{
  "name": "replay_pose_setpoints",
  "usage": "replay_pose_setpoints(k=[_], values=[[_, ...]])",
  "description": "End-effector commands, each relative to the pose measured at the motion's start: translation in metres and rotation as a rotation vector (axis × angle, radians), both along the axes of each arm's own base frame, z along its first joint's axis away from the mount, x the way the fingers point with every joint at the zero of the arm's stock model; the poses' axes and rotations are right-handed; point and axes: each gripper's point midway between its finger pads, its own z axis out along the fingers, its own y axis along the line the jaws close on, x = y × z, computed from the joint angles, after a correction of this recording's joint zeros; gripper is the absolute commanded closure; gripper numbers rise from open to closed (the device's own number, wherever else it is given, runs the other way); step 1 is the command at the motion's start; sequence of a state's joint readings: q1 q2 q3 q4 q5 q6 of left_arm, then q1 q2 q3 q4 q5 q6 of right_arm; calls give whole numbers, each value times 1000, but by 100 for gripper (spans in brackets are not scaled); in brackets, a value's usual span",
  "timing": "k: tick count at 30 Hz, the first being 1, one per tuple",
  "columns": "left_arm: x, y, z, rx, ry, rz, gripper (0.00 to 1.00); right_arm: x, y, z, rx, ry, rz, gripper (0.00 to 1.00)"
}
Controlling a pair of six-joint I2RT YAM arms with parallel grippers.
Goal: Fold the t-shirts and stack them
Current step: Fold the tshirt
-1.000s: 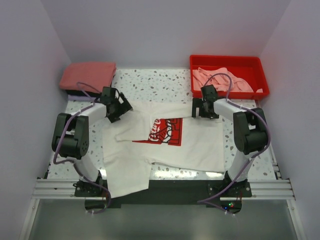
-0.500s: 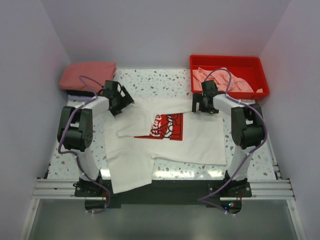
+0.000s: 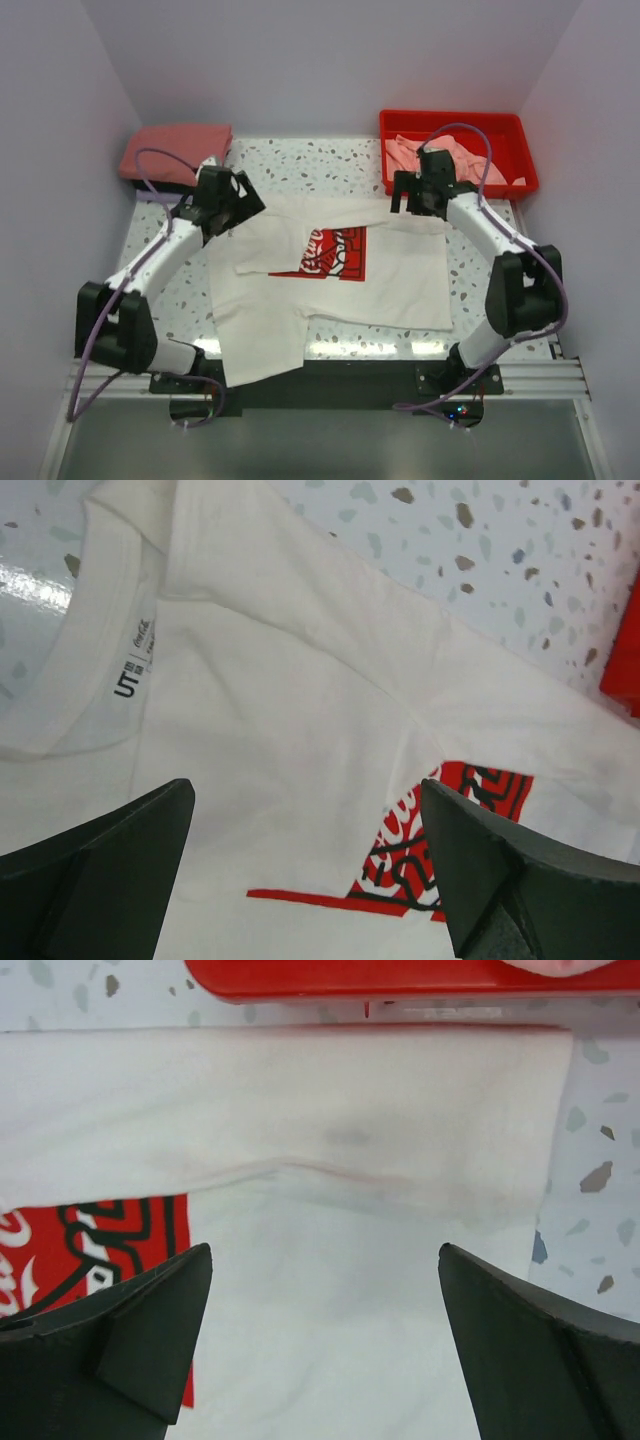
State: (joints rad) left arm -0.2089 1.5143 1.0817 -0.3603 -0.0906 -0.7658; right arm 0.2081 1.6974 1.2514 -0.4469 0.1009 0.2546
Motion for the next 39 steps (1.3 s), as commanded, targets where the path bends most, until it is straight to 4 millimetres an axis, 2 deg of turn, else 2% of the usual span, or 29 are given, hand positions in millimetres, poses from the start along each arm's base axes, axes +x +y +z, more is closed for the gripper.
replay_pose_setpoints(k=[1, 2, 3, 4, 5, 6, 7, 8, 9, 10, 12, 13, 15, 18, 22, 28, 32, 34, 39], values=[[-69, -16, -4, 58, 29, -61, 0, -25, 2, 30, 72, -45, -12, 1], [-88, -21, -8, 58, 49, -84, 0, -29, 1, 30, 75, -48, -13, 1], [-104, -26, 4, 40, 14, -109, 0, -33, 1, 33, 78, -55, -17, 1], [-128, -35, -8, 45, 45, -164, 0, -39, -1, 30, 79, -47, -27, 1], [-142, -37, -10, 35, 62, -166, 0, -43, -2, 39, 86, -69, -32, 1], [-164, -33, -10, 41, 88, -170, 0, -46, -4, 42, 89, -77, -40, 1], [-183, -38, -19, 54, 120, -210, 0, -53, -4, 38, 92, -71, -46, 1], [-203, -35, -26, 51, 182, -195, 0, -57, -6, 47, 96, -101, -50, 1], [-220, -45, -25, 18, 190, -247, 0, -56, -10, 50, 90, -131, -69, 1], [-236, -47, -38, -6, 237, -259, 0, -63, -15, 43, 79, -123, -93, 1], [-268, -58, -46, -66, 284, -319, 0, -69, -26, 48, 49, -153, -144, 1], [-282, -57, -60, -84, 332, -298, 0, -74, -29, 43, 43, -148, -161, 1], [-308, -61, -68, -92, 387, -341, 0, -78, -34, 46, 32, -163, -178, 1], [-335, -66, -76, -90, 460, -364, 2, -84, -45, 42, 3, -162, -231, 1], [-354, -70, -79, -33, 515, -382, 6, -86, -48, 40, -3, -163, -250, 1], [-365, -62, -91, 148, 590, -414, 25, -85, -46, 36, -2, -152, -236, 1], [-370, -74, -93, 123, 610, -457, 42, -85, -45, 33, -4, -140, -231, 1], [-376, -77, -92, 109, 620, -464, 44, -86, -45, 32, -4, -140, -228, 1], [-381, -60, -102, 168, 648, -435, 47, -86, -45, 29, -6, -132, -226, 1]])
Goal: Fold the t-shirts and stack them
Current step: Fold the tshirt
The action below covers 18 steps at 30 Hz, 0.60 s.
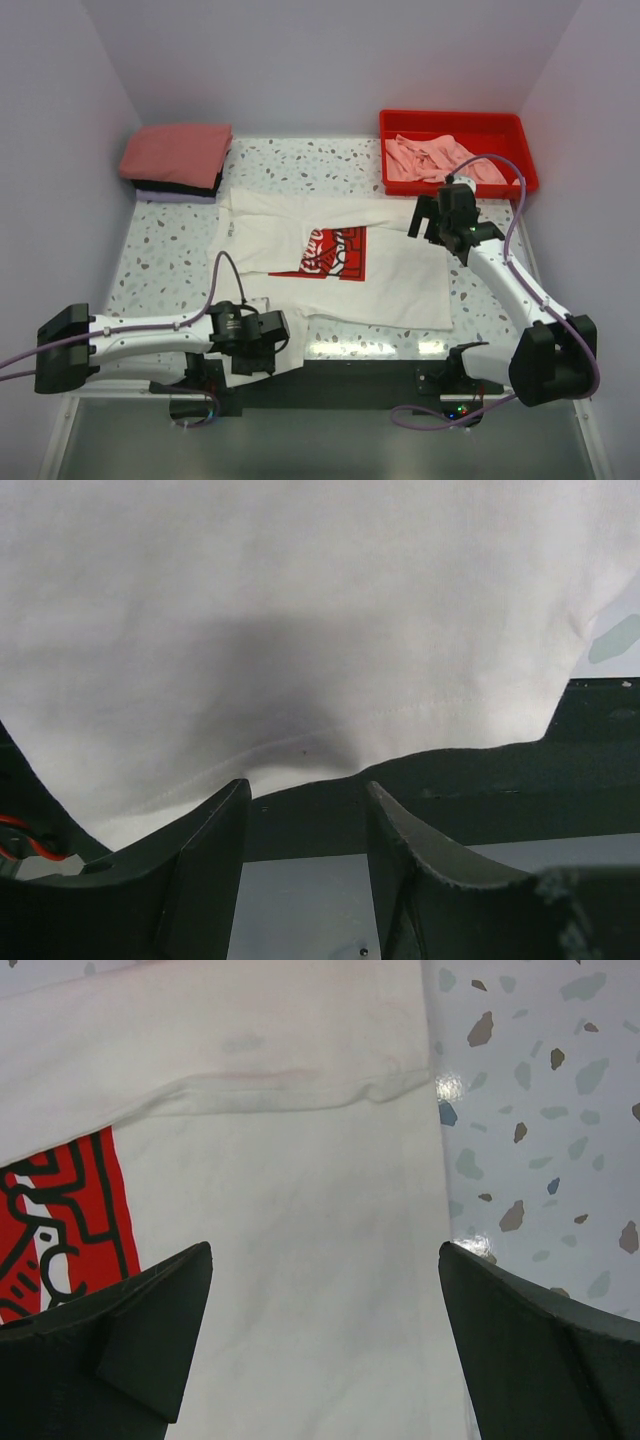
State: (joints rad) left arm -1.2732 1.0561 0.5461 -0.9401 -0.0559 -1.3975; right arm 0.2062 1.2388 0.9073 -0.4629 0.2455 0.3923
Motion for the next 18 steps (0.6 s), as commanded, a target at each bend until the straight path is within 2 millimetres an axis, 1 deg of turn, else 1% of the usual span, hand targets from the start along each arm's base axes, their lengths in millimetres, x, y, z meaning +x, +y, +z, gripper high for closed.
replay_pose_setpoints(k=[1, 6, 10, 12, 14, 16, 18], values=[[-1, 1, -2, 12, 5, 26, 47, 2, -5, -3, -9, -7, -27, 1], [-1, 7, -15, 49, 7, 34, 50, 2, -5, -3, -7, -4, -23, 1], [-4, 13, -22, 96, 21, 30, 54, -1, -5, -1, -5, -11, -25, 1], [-4, 17, -25, 113, 18, 33, 59, -2, -7, -1, -6, -17, -39, 1], [-3, 18, -26, 118, 17, 33, 65, -7, -8, 0, -2, -17, -52, 1], [-3, 20, -25, 125, 14, 35, 68, -12, -12, -2, 3, -12, -83, 1], [-2, 19, -25, 122, 10, 32, 74, -23, -15, -5, 12, 3, -118, 1]])
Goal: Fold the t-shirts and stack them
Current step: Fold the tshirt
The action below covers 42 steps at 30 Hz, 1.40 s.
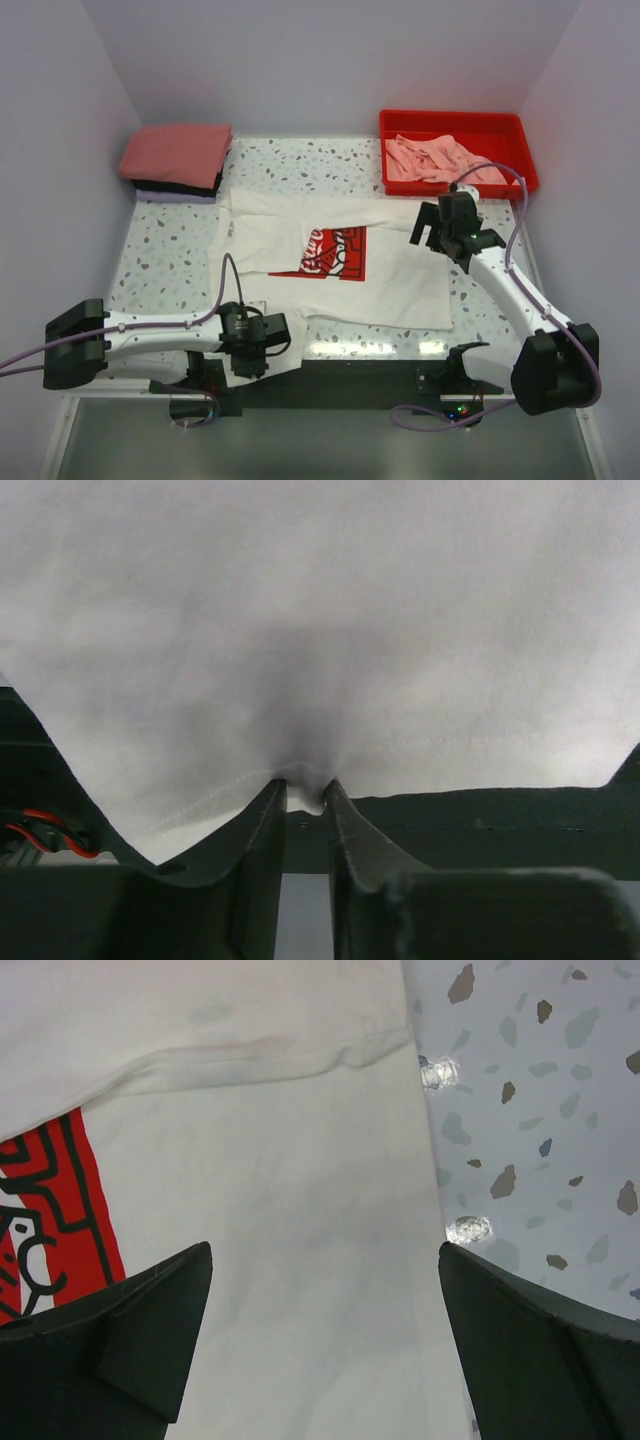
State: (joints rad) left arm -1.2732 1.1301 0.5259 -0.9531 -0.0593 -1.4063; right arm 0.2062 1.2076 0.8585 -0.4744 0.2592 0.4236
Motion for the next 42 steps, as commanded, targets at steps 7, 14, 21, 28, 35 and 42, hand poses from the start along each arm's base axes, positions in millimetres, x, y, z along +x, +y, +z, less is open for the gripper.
replay_pose_setpoints(k=[7, 14, 21, 28, 35, 42], values=[[7, -7, -3, -11, -40, -20, 100, -77, -12, -13, 75, 114, -135, 1], [21, -20, 14, -45, -101, -61, 100, -139, 1, -24, 237, 180, -181, 1], [33, -25, 32, -83, -177, -64, 100, -161, 12, -49, 364, 213, -263, 1], [50, -28, 56, -120, -272, -53, 100, -178, 13, -78, 370, 324, -334, 2], [60, -17, 74, -61, -327, -38, 100, -177, 10, -94, 375, 308, -375, 10], [70, -9, 84, -31, -356, -14, 100, -174, 4, -106, 319, 327, -372, 33]])
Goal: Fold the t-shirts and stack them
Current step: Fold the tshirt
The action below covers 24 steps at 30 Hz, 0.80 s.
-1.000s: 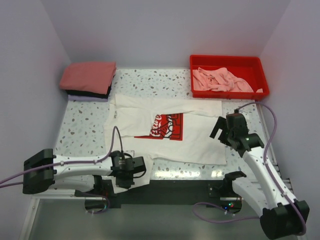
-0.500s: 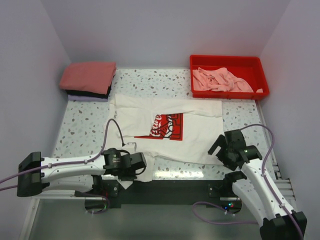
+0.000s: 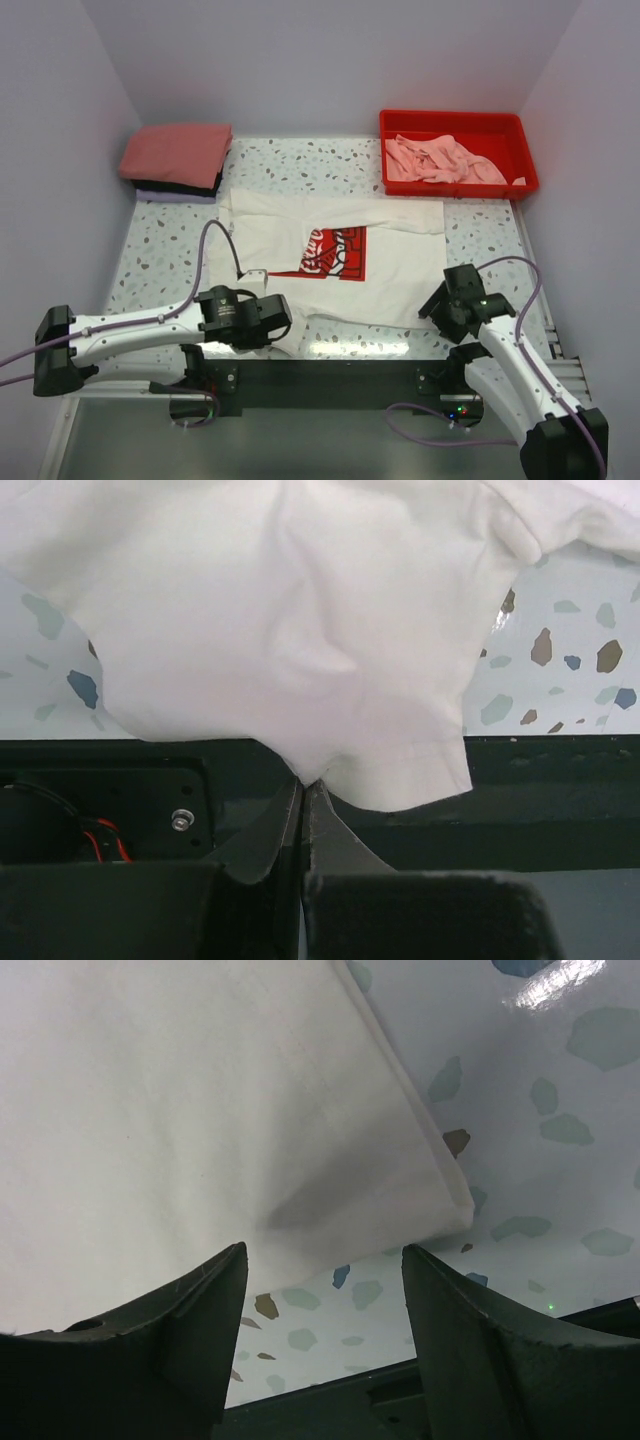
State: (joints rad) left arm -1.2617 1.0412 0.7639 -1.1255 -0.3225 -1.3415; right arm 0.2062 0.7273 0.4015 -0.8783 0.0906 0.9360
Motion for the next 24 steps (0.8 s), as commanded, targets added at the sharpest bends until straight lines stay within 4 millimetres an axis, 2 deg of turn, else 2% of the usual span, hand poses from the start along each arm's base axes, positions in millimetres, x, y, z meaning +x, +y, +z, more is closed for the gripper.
replay_pose_setpoints(k=[1, 3, 7, 10, 11, 14, 15, 17, 18, 19, 24], values=[[16, 7, 17, 23, -65, 23, 100, 8, -5, -7, -27, -15, -19, 34], [19, 11, 19, 33, -67, 33, 100, 8, -6, -9, -34, -11, -11, 35], [25, 13, 20, 33, -61, 40, 100, 8, -9, -8, -54, -16, -4, 44], [29, 14, 21, 29, -62, 42, 100, 10, -10, -8, -59, -29, -9, 56], [30, 14, 21, 25, -66, 38, 100, 10, -11, -9, -62, -29, -8, 63], [34, 12, 21, 18, -64, 37, 100, 10, -11, -8, -65, -29, -2, 72], [35, 12, 21, 20, -63, 40, 100, 10, -11, -7, -67, -32, -1, 79], [37, 12, 21, 27, -67, 34, 100, 11, -11, -6, -66, -42, 5, 86], [38, 10, 22, 25, -70, 30, 100, 13, -11, -5, -66, -54, 10, 94], [38, 10, 22, 29, -72, 28, 100, 14, -10, -4, -65, -60, 13, 99], [47, 8, 28, 31, -98, 27, 100, 26, -10, 7, -71, -113, 40, 100]])
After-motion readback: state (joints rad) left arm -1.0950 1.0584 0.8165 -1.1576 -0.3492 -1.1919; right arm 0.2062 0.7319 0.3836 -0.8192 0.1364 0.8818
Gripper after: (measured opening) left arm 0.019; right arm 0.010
